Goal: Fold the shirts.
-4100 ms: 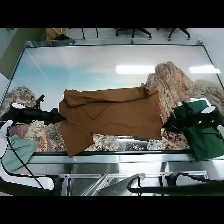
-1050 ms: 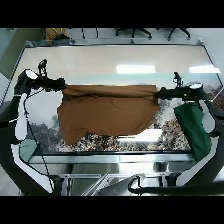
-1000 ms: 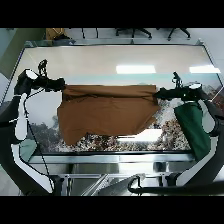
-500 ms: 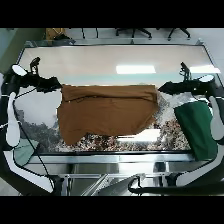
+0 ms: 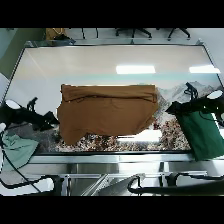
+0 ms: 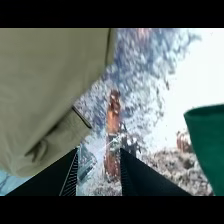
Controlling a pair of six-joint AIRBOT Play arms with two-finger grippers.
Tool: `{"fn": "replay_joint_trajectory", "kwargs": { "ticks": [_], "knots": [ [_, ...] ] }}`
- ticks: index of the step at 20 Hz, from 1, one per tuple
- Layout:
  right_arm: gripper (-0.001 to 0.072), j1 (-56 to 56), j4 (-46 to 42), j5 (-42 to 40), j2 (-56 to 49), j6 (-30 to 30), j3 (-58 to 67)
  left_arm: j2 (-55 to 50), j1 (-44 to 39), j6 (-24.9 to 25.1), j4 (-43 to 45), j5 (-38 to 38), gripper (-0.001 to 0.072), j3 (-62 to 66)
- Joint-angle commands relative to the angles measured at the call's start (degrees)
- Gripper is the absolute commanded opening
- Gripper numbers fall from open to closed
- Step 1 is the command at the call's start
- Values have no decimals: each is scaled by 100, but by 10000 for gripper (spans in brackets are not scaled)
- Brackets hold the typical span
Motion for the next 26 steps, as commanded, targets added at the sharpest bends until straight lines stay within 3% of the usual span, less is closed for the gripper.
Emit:
{"fn": "replay_joint_trajectory", "kwargs": {
  "ticks": [1,4,8,16,17,18,19,20,21,22,23,24,26],
  "knots": [
    [294,7,181,-278,136,-2,-710,337,109,107,-111,846,433,-1381],
    [294,149,199,-280,-26,0,-767,337,-17,428,-804,841,434,-1786],
    [294,420,195,-372,-365,2,-767,337,-490,487,-1204,732,434,-2155],
    [292,841,442,-839,-575,-2,-765,343,-1108,428,-1220,286,407,-1974],
    [246,870,546,-896,-575,-7,-765,345,-1106,428,-1220,286,407,-1974],
    [127,905,634,-938,-575,-7,-765,345,-1064,431,-1217,289,406,-1974],
    [101,914,715,-964,-568,-9,-763,345,-1012,431,-1217,289,406,-1971],
    [30,903,776,-955,-544,-52,-761,345,-935,431,-1220,286,405,-1971],
    [16,894,772,-909,-483,-42,-761,345,-841,435,-1217,278,404,-1971],
    [16,868,721,-778,-380,28,-761,350,-715,455,-1217,251,347,-1971],
    [15,846,531,-575,-214,197,-761,350,-586,514,-1220,240,126,-1971],
    [15,820,201,-367,-11,479,-763,350,-463,605,-1222,238,40,-1971],
    [15,822,-793,151,553,1357,-767,350,-332,660,-1226,192,40,-1971]
  ]
}}
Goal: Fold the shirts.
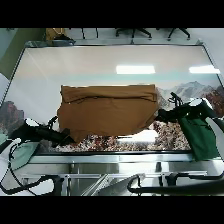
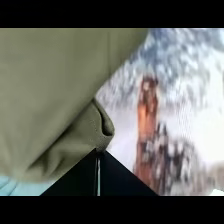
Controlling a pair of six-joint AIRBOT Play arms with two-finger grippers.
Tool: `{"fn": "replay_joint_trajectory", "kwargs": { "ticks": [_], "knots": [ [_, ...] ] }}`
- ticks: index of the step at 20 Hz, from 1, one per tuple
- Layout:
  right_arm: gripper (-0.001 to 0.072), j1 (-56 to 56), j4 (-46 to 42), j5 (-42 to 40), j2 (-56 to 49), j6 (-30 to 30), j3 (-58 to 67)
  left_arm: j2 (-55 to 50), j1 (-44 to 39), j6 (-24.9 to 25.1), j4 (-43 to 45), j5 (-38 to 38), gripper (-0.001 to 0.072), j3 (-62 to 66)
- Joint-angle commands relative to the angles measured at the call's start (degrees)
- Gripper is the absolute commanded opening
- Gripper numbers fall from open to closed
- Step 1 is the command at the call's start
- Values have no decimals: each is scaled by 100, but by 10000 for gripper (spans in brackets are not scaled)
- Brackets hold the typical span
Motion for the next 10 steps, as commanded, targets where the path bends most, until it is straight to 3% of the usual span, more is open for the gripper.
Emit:
{"fn": "replay_joint_trajectory", "kwargs": {
  "ticks": [1,4,10],
  "knots": [
    [15,-15,-1360,911,898,1375,-33,15,240,184,-118,-151,40,7],
    [15,-17,-1838,1174,1886,2258,-433,238,234,286,-118,-61,40,7],
    [16,-15,-1770,1023,2463,2468,-1582,951,234,415,-116,98,17,7]
  ]
}}
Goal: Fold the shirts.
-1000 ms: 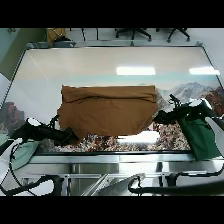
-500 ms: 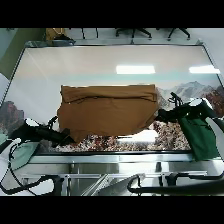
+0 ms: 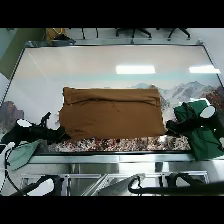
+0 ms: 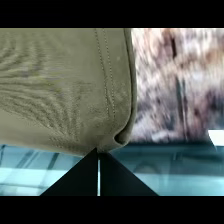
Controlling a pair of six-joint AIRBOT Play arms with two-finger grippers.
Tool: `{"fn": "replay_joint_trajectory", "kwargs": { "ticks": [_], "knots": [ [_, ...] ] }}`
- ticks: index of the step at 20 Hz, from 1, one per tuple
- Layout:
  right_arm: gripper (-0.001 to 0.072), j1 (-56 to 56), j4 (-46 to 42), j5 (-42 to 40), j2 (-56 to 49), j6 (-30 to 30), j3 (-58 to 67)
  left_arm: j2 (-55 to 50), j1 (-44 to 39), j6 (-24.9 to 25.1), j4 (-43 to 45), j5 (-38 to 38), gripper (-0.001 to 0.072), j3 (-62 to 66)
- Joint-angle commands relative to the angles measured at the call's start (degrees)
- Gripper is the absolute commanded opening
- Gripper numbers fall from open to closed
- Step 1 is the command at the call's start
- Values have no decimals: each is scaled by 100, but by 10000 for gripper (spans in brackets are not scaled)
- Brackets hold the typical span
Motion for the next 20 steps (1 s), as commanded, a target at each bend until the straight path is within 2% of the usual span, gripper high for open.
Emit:
{"fn": "replay_joint_trajectory", "kwargs": {
  "ticks": [1,2,4,6,7,8,9,16,20],
  "knots": [
    [22,-2,-15,-81,243,199,-511,321,7,101,-20,46,17,7],
    [31,-2,33,-127,243,116,-522,326,7,140,-17,7,17,7],
    [280,-20,-20,-164,245,-76,-457,319,7,186,-15,-63,17,7],
    [281,-94,-212,-173,243,-122,-295,319,9,186,-17,-122,16,11],
    [307,-181,-210,-240,240,-122,-240,321,15,188,-13,-164,15,11],
    [404,-273,-210,-398,238,-125,-229,321,13,188,-15,-181,14,9],
    [443,-341,-197,-487,188,-181,-229,319,13,188,-13,-199,14,11],
    [441,-393,398,-564,-835,-1268,-229,319,13,186,-11,-256,15,9],
    [436,-393,562,-645,-1117,-1519,-229,319,13,186,-11,-271,14,9]
  ]
}}
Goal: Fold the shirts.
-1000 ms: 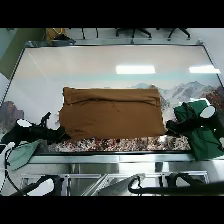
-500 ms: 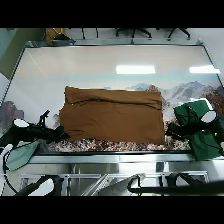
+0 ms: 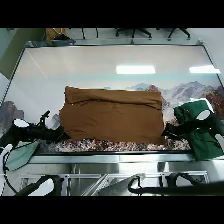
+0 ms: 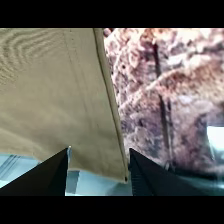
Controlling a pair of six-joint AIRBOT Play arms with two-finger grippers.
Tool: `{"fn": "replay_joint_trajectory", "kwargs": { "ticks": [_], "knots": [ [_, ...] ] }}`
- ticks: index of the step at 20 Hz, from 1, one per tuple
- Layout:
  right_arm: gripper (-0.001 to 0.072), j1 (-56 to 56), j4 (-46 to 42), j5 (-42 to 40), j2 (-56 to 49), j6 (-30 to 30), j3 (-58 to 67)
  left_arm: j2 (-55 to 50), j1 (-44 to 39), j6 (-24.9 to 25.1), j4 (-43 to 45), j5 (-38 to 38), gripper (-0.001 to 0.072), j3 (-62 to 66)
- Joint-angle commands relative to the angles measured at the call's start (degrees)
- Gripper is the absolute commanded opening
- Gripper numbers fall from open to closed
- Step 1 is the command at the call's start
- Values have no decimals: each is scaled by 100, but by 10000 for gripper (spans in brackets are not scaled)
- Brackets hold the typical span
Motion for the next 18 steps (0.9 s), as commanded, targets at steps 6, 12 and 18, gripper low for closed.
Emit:
{"fn": "replay_joint_trajectory", "kwargs": {
  "ticks": [6,12,18],
  "knots": [
    [222,7,1370,52,-483,-1058,4,2,4,-4,-4,-50,15,4],
    [15,-127,1318,601,-177,-1193,7,599,4,-323,503,-636,13,0],
    [14,-839,411,761,568,-638,7,2090,11,-1060,1668,-1043,13,0]
  ]
}}
